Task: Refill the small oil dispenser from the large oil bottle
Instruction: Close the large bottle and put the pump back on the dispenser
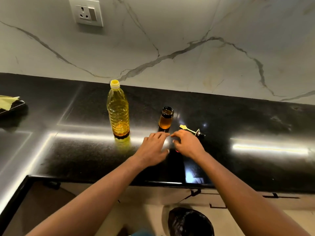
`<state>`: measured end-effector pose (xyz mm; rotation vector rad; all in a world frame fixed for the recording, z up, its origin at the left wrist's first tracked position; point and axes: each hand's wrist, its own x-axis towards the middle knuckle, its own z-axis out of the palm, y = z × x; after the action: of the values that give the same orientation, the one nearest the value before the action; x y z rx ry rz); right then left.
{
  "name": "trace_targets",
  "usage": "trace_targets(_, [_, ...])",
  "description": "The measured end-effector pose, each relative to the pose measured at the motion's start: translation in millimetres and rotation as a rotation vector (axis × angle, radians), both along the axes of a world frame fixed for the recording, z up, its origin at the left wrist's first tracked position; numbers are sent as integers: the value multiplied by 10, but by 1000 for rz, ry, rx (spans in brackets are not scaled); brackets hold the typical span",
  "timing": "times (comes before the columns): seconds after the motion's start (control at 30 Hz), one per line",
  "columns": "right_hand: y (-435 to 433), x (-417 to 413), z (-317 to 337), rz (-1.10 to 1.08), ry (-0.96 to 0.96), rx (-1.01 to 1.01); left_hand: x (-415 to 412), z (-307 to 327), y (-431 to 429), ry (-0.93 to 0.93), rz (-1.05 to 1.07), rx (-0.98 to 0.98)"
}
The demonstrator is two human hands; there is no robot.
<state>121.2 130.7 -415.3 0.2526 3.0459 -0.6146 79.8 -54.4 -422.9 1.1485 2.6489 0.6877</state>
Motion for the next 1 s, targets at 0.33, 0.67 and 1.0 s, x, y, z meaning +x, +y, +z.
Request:
trace_targets(0.33, [80, 96, -323, 72, -264, 171, 146, -406, 15, 38, 25, -176])
trace_targets(0.67, [-191, -232, 266, 0, 155, -182, -115, 267, -459, 140, 195, 268])
trace_targets(1.0, [-890, -1036, 1451, 171, 530, -486, -759, 1181, -1202, 350, 479, 547])
